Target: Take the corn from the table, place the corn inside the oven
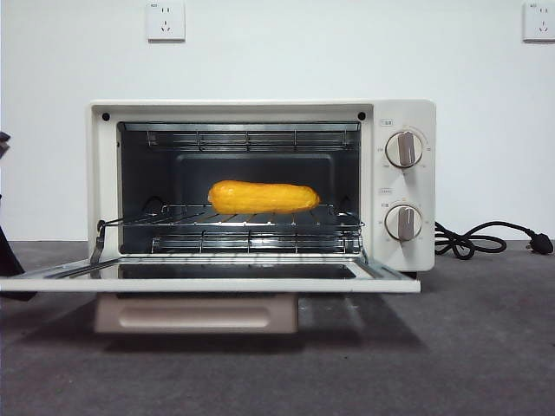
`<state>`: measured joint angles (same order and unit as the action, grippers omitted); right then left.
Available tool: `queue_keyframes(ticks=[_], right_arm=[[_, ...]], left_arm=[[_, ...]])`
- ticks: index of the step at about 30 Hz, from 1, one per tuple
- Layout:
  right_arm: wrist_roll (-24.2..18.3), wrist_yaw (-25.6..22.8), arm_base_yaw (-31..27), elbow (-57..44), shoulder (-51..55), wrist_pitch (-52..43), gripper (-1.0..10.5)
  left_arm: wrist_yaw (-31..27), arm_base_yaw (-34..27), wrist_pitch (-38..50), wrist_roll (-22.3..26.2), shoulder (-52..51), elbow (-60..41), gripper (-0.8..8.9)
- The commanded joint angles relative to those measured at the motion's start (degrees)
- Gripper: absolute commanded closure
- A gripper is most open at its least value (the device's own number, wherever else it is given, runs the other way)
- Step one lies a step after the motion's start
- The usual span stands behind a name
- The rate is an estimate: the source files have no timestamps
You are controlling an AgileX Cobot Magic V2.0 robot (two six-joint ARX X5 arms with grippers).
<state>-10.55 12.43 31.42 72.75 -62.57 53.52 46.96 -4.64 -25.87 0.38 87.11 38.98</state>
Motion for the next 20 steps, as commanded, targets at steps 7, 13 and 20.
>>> queue_keyframes(ticks=[7,13,20], right_arm=[[-0.57,0.17,-0.04,0.17,0.15,-0.81,9.6],[-0.57,0.17,-0.04,0.17,0.15,-0.81,9.6],[-0.57,0.17,-0.04,0.17,0.15,-0.81,9.5]], left_arm=[[3.56,0.44,-2.05,0.04,-0.59,0.24,8.21],[2.6,0.46,-6.67,0.04,-3.78,3.58,8.21],[-0.9,0.46,-10.91,-0.09,-9.81,10.27,8.21]])
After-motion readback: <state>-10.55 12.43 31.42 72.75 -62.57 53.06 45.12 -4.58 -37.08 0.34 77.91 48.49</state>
